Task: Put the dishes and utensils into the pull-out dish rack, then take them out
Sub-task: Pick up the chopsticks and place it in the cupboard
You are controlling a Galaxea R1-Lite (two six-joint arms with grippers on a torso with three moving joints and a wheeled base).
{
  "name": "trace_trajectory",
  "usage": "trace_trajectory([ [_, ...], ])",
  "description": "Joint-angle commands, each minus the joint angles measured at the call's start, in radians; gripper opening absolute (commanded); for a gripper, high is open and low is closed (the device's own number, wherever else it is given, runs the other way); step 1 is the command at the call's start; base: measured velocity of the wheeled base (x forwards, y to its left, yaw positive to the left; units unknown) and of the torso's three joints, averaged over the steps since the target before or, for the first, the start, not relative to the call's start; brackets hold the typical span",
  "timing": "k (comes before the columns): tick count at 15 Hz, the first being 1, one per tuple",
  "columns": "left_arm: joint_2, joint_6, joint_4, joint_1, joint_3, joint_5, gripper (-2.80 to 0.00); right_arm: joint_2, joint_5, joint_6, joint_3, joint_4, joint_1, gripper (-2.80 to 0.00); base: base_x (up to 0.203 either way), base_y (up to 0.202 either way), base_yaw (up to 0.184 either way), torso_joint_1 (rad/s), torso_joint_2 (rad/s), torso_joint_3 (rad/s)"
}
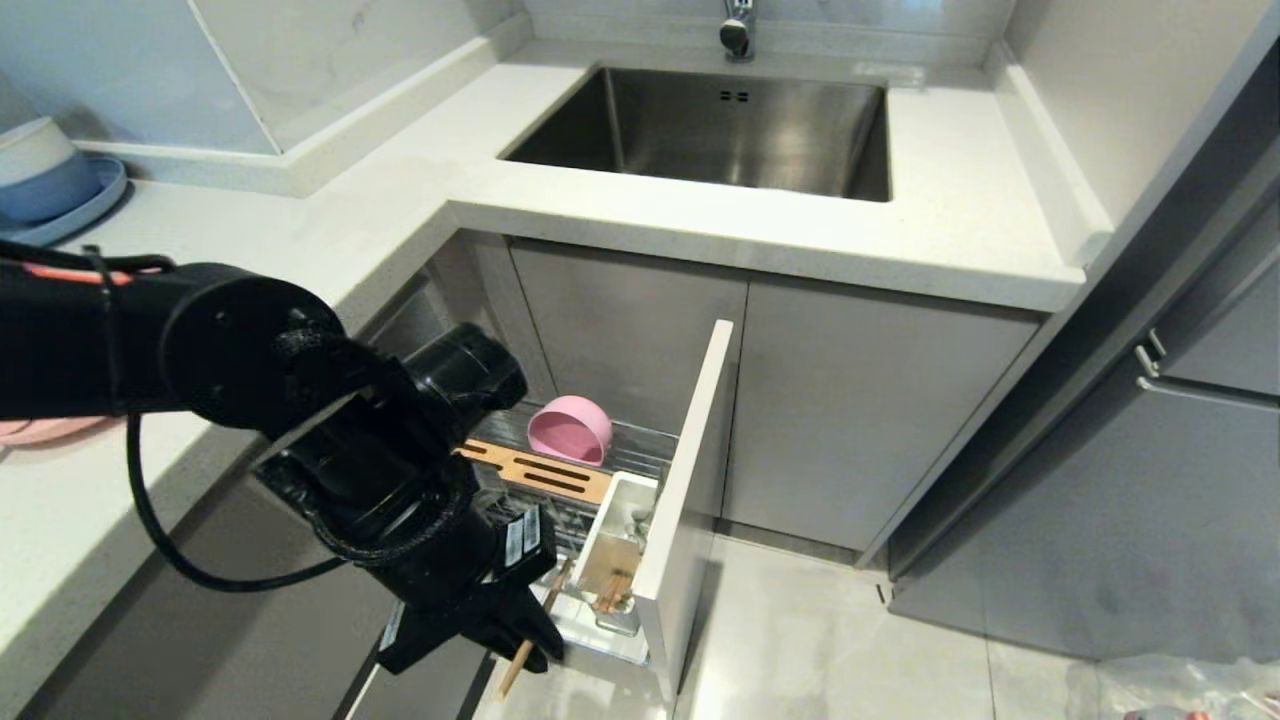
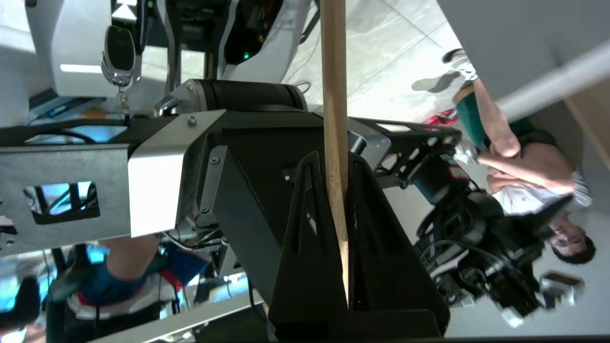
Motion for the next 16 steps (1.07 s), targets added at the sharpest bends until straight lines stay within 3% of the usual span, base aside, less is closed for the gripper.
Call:
trace_trajectory([
  [1,0.069,-0.006,-0.004,-0.002,0.002,-0.003,-2.8,0.0,0.001,-0.001,0.0,0.0,0.0,-2.8,0.0,0.0,0.0,0.0,0.0,0.0],
  [9,0.211,-0.001,-0.121,0.051,-0.057,-0.011,-2.8,0.0,0.001,-0.001,0.0,0.0,0.0,-2.8,0.0,0.0,0.0,0.004,0.0,0.0],
  [13,0.278,-0.001,-0.122,0.066,-0.104,-0.016,-2.8,0.0,0.001,0.0,0.0,0.0,0.0,-2.8,0.0,0.0,0.0,0.0,0.0,0.0],
  [16,0.31,-0.001,-0.123,0.08,-0.13,-0.066,-2.8,0.0,0.001,0.0,0.0,0.0,0.0,-2.8,0.0,0.0,0.0,0.0,0.0,0.0],
])
